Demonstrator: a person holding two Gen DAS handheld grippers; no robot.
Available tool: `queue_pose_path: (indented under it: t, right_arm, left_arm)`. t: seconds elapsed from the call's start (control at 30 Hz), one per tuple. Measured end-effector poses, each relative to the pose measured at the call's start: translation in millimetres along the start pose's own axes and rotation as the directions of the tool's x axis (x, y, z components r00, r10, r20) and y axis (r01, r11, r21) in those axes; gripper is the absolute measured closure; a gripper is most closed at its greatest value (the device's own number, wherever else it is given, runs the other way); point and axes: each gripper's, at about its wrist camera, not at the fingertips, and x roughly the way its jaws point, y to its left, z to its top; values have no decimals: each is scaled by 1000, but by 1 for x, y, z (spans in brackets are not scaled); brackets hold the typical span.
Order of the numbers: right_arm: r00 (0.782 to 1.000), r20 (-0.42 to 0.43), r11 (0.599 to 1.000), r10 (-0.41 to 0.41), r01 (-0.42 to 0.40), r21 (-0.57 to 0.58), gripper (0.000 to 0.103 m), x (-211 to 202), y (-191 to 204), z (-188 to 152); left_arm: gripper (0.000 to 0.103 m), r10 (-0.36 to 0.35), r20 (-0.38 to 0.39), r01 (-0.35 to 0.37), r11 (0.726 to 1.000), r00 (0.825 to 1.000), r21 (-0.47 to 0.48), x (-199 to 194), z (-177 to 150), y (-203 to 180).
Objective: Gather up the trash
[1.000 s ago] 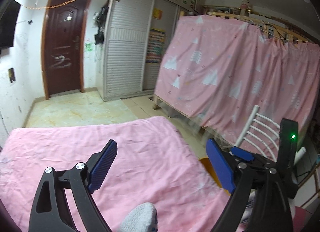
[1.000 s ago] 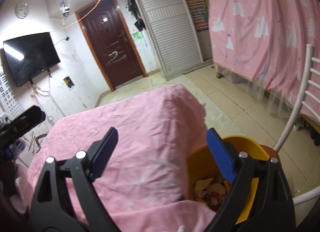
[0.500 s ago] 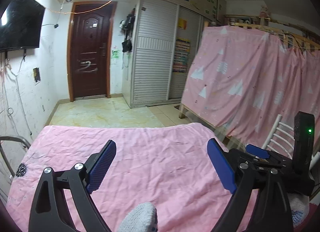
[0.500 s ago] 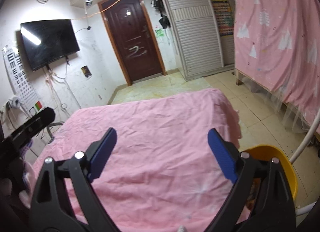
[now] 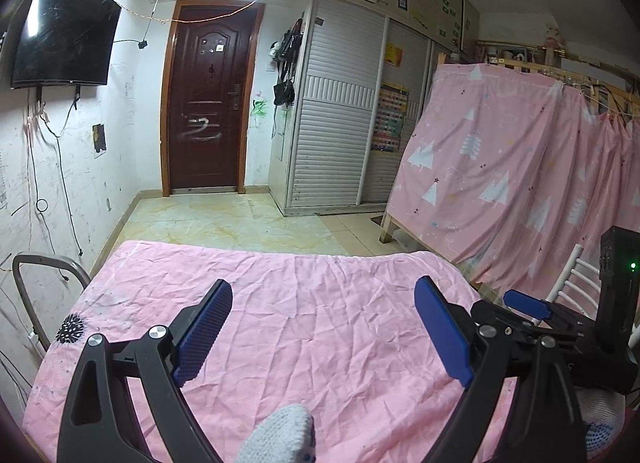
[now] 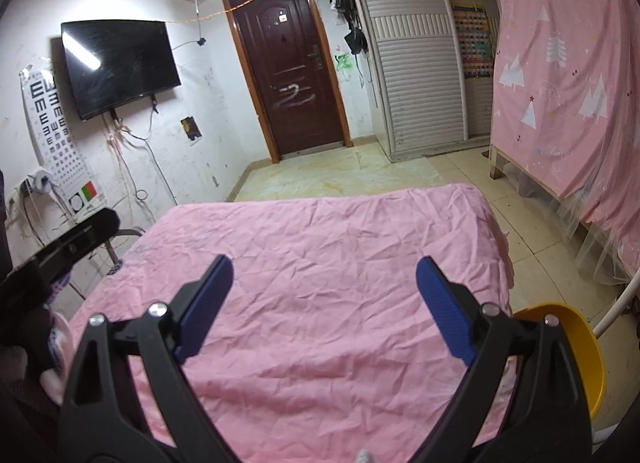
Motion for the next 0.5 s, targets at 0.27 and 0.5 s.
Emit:
queue_pose_path:
  t: [0.27, 0.5]
  right_arm:
    - [1000, -1, 1000, 7, -7, -15, 14, 1, 7, 3]
    - [1000, -3, 1000, 7, -7, -24, 14, 3, 11, 6]
  left_arm:
    - [20, 11, 0, -11, 1000, 1000, -13, 1, 3, 4]
    - [20, 20, 5, -20, 1000, 1000, -8, 0, 4, 6]
